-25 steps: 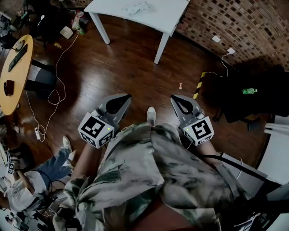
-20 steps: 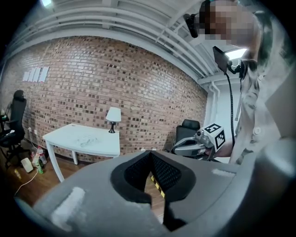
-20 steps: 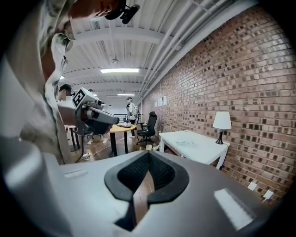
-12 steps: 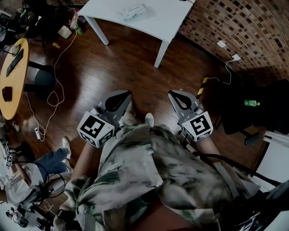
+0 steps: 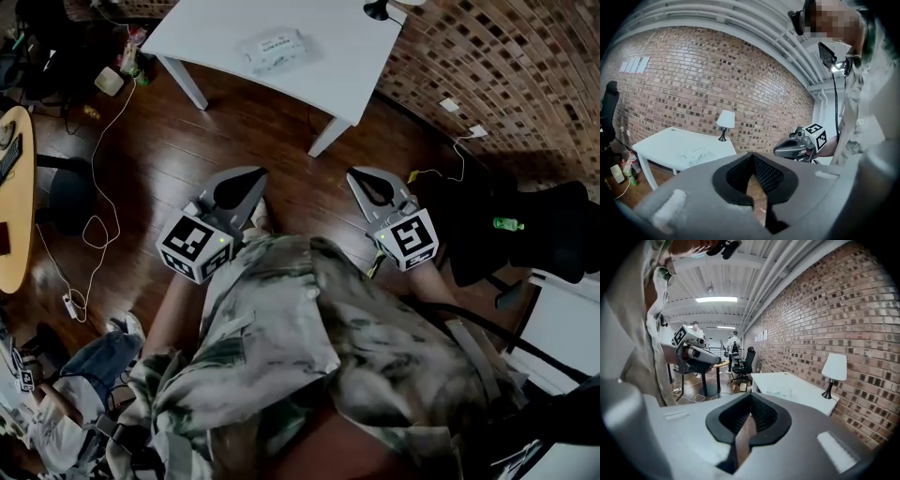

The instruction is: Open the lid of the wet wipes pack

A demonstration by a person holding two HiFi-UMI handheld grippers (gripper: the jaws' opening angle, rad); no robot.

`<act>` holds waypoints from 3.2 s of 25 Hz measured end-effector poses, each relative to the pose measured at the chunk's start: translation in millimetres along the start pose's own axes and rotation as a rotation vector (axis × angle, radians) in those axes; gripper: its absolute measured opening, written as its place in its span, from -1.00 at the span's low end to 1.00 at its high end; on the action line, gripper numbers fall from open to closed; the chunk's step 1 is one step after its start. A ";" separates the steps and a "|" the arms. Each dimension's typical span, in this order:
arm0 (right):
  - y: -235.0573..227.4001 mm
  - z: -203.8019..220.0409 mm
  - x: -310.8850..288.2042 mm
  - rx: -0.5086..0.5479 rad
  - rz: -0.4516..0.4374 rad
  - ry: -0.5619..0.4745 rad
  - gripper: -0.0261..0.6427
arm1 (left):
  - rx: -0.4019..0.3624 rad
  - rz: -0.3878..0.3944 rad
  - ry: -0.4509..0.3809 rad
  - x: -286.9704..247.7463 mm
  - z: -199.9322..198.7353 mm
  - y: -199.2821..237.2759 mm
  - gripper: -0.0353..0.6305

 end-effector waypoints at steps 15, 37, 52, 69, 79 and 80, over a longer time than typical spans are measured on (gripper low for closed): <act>-81.0 -8.2 -165.6 0.058 -0.021 0.092 -0.90 | -0.036 0.020 0.063 -53.0 -8.7 146.6 -0.89; -210.5 110.1 -346.9 0.122 -0.313 0.266 -0.90 | -0.285 -0.244 0.427 -224.8 43.3 285.0 -0.88; -201.0 117.1 -352.8 0.098 -0.352 0.286 -0.92 | -0.504 -0.207 0.700 -271.1 91.3 298.1 -0.69; -198.0 119.9 -352.9 0.102 -0.387 0.282 -0.93 | -0.405 -0.142 0.783 -281.4 100.3 303.1 -0.78; -200.1 119.6 -351.9 0.101 -0.397 0.280 -0.93 | -0.268 -0.149 0.674 -277.1 52.3 328.9 -0.84; -199.6 119.2 -352.1 0.099 -0.399 0.280 -0.93 | -0.254 -0.161 0.661 -276.7 46.6 334.9 -0.84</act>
Point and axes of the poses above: the fingertips, and each gripper's own axes: x backward along the fingers, y to its left, z out of its underside, the point moved 2 cm from there along x, backward along the fingers, and after that the axes turned 4 degrees about -y, right-handed, at the moved point
